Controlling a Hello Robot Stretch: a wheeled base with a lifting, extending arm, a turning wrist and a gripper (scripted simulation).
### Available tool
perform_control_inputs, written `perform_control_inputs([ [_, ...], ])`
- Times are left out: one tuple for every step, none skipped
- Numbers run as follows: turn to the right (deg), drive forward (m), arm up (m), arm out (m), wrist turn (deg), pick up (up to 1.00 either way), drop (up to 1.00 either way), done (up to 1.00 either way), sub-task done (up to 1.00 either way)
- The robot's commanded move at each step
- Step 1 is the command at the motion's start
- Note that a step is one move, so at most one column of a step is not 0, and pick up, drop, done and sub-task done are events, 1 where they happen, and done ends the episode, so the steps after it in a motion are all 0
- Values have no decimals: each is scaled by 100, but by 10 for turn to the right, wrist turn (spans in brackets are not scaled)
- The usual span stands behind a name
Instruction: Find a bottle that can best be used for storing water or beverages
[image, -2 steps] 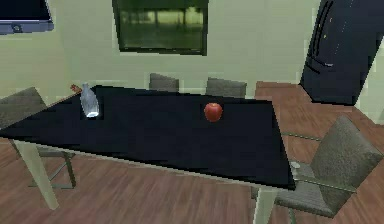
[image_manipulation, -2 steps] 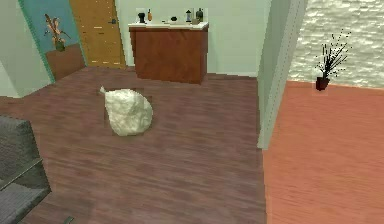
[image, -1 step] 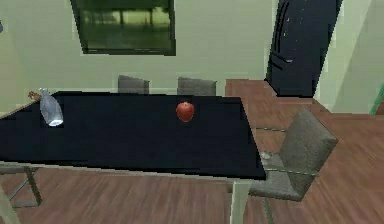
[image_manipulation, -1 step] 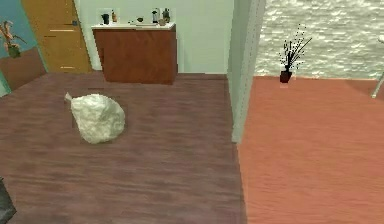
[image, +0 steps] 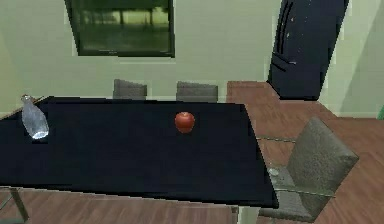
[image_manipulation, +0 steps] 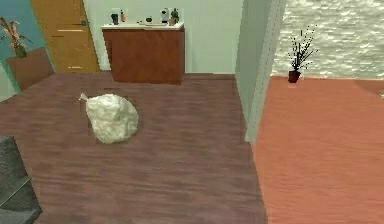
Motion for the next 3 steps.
perform_control_inputs([
  [-450, 0, 0, 0, 0, 0, 0, 0, 0],
  [-90, 0, 0, 0, 0, 0, 0, 0, 0],
  [0, 35, 0, 0, 0, 0, 0, 0, 0],
])
